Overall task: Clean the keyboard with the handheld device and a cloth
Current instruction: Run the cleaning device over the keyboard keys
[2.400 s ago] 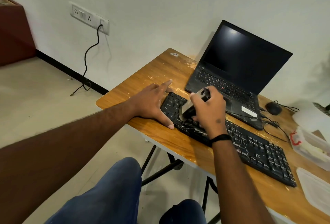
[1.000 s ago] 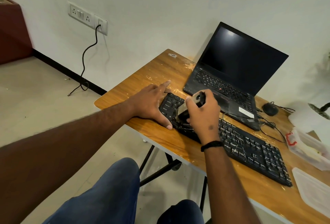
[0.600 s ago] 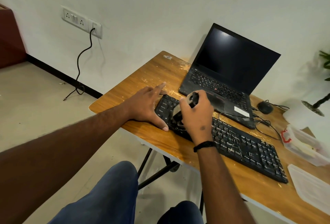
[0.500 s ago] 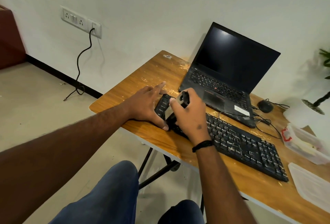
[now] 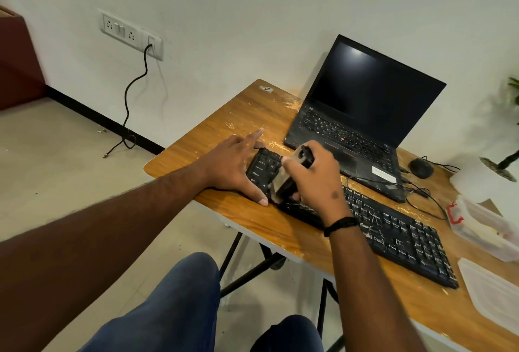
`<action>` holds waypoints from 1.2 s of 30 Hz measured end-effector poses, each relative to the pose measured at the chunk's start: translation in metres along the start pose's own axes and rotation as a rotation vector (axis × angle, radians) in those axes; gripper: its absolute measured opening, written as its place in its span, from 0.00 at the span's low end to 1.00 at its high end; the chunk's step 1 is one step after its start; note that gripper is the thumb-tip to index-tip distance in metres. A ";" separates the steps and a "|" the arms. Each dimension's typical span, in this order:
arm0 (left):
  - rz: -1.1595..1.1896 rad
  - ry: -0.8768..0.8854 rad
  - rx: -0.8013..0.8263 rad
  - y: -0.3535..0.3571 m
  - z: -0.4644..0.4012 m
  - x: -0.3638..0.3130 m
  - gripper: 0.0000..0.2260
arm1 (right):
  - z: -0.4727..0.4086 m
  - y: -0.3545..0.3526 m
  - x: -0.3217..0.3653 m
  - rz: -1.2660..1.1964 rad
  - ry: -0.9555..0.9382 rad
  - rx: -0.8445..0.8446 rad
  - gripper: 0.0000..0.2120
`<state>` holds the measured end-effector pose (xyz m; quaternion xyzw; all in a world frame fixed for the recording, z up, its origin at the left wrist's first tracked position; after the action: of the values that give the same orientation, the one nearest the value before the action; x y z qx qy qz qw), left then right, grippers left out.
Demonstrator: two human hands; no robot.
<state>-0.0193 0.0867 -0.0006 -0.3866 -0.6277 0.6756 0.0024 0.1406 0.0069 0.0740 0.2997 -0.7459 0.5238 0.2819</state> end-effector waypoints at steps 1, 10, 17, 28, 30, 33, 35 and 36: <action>0.005 -0.010 0.005 0.000 0.000 0.001 0.69 | -0.002 -0.005 -0.005 0.017 0.022 -0.041 0.07; 0.006 0.006 0.004 0.000 0.000 -0.002 0.69 | -0.001 0.006 0.003 0.009 -0.077 -0.031 0.09; 0.003 0.022 0.000 -0.002 0.003 -0.006 0.68 | -0.003 0.012 0.006 0.055 -0.087 -0.145 0.08; 0.004 0.058 -0.009 0.003 -0.001 0.000 0.68 | -0.010 -0.062 -0.046 -0.439 0.184 -0.671 0.07; -0.002 0.066 -0.008 0.004 -0.002 0.000 0.68 | -0.013 -0.070 -0.054 -0.453 0.200 -0.710 0.08; -0.005 0.053 -0.010 0.004 -0.003 0.002 0.68 | -0.023 -0.068 -0.057 -0.347 0.143 -0.620 0.07; 0.002 0.038 -0.012 0.005 -0.004 0.004 0.68 | -0.029 -0.063 -0.056 -0.179 0.085 -0.572 0.08; 0.005 0.034 -0.011 0.005 -0.004 0.005 0.68 | -0.032 -0.060 -0.055 -0.094 0.065 -0.555 0.08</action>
<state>-0.0179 0.0914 -0.0071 -0.3995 -0.6305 0.6654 0.0091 0.2251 0.0292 0.0793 0.2285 -0.8367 0.2951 0.4008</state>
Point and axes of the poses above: each hand's wrist, its own z-axis away from the middle knuckle, its own y-axis out of the palm, x = y × z, the point moved 5 cm from there along -z, towards the middle knuckle, and after that the axes turned 2 degrees about -y, right-handed, at the moved point
